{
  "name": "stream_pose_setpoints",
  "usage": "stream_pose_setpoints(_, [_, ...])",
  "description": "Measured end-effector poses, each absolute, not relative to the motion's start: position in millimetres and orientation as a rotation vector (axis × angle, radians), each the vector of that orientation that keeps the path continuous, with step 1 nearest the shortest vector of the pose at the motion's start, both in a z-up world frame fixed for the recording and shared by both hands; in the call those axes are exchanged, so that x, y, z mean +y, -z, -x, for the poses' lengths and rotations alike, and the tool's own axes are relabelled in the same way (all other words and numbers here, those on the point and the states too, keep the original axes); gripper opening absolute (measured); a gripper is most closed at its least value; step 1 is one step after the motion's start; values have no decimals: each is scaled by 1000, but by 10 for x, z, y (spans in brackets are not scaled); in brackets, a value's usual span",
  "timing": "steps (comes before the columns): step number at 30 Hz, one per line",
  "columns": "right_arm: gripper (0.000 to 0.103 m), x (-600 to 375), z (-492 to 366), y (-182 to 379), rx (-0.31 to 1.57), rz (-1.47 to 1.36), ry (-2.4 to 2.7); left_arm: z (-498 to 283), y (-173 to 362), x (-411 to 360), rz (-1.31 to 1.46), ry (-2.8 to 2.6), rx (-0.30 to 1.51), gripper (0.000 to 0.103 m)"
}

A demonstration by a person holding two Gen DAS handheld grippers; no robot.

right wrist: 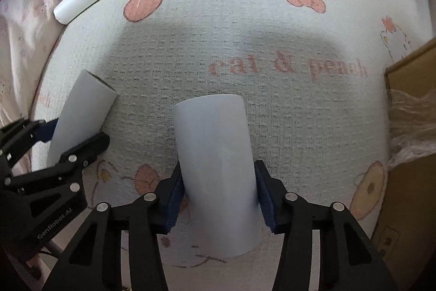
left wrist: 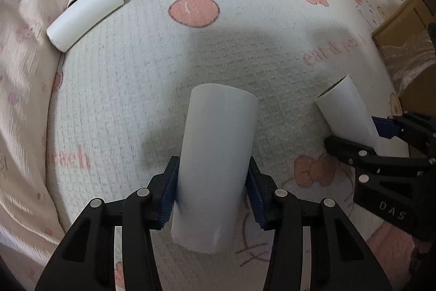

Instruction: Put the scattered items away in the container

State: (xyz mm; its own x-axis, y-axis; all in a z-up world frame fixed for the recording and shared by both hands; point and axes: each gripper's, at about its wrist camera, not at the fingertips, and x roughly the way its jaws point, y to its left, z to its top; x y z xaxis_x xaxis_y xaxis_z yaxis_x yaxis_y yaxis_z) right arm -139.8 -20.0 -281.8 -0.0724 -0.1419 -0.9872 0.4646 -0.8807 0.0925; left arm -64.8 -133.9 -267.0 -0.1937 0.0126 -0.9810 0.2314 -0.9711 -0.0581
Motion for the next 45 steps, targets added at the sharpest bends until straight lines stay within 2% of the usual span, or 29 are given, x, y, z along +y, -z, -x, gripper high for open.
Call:
stream_pose_setpoints(15, [46, -140, 963, 2668, 189, -1817, 1941, 241, 2631, -1116, -1944, 2216, 335, 49])
stream_pose_setpoints(18, [46, -62, 891, 2559, 155, -1799, 1963, 204, 2534, -1018, -1925, 2234, 298, 48])
stream_pose_setpoints(24, [46, 181, 909, 2254, 103, -1737, 2042, 218, 2212, -817, -1860, 2295, 256, 48])
stream_pose_setpoints(33, [46, 432, 979, 1620, 9, -1562, 2178, 379, 1414, -757, -1680, 2440, 130, 48])
stream_pose_setpoints(45, [46, 1011, 1046, 926, -120, -1383, 2318, 906, 837, -454, -1569, 2556, 48, 48])
